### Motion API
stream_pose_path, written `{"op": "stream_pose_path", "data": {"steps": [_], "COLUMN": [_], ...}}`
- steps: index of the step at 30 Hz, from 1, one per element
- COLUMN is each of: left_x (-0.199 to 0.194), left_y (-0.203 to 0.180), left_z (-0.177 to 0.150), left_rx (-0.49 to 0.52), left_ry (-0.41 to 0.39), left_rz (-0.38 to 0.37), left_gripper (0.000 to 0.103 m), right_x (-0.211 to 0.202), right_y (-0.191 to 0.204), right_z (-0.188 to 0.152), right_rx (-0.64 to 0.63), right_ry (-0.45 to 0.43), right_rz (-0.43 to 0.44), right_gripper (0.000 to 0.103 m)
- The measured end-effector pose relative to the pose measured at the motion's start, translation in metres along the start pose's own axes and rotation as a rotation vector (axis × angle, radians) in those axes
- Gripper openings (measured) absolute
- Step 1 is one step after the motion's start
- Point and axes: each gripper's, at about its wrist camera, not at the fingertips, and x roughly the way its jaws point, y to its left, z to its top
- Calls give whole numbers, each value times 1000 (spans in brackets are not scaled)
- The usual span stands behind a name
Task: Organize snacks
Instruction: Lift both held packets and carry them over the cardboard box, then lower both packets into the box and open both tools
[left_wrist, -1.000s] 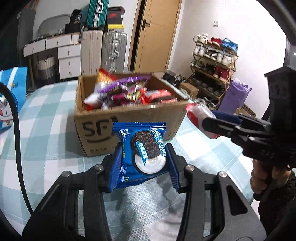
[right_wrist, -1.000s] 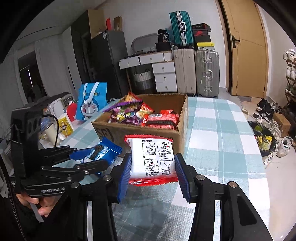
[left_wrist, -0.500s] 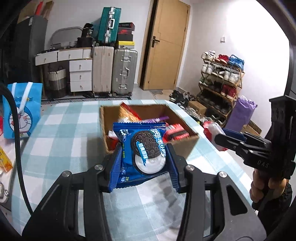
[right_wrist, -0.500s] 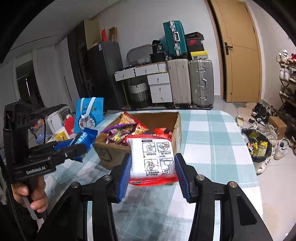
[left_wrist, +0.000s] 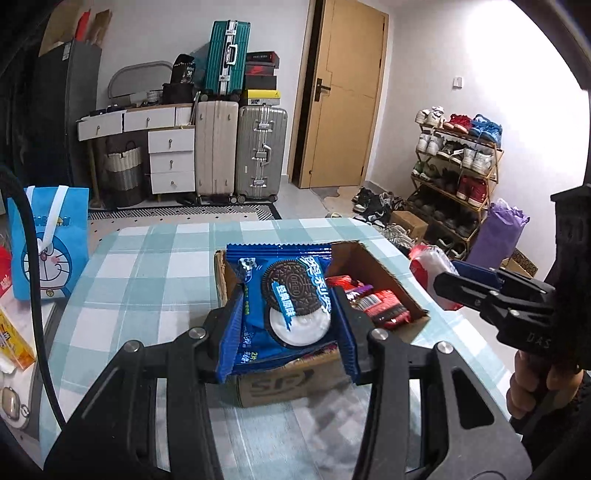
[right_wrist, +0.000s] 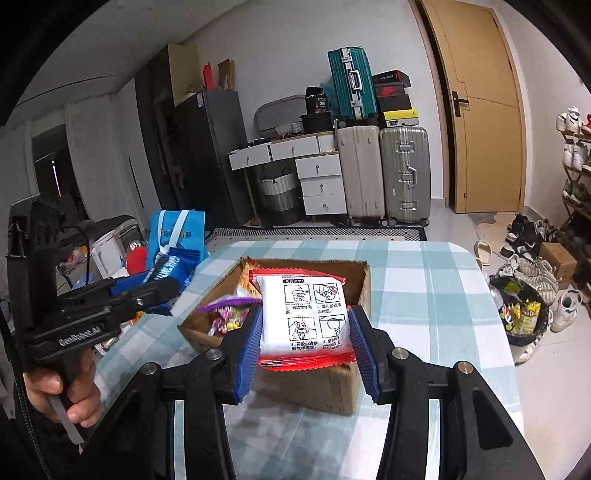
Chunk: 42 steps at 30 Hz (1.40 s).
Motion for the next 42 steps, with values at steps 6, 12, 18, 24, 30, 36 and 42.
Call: {"op": "stream_pose_path", "data": {"steps": [6, 12, 18, 24, 30, 36, 42], "left_x": [29, 64, 94, 118, 149, 169, 183], "left_y": [3, 7, 3, -5, -10, -12, -11], "left_z": [6, 8, 10, 17, 19, 19, 17], "left_rx": [7, 7, 25, 44, 51, 63, 70], "left_ry": [10, 37, 58, 68, 104, 112, 119], "left_rz": [8, 7, -9, -28, -33, -24, -20], "left_gripper": [42, 42, 42, 42, 42, 42, 42], "right_x": [20, 38, 61, 84, 106, 119, 126], "right_y": [0, -9, -15, -18, -25, -36, -42], "right_z": [14, 22, 26, 29, 29, 27, 24], "right_rx": [21, 55, 82, 92, 123, 147, 144], "right_ry": [7, 23, 66, 90, 110, 126, 143], "right_rz": [3, 10, 36, 50, 48, 38, 34], "right_gripper": [47, 47, 47, 47, 47, 47, 47]}}
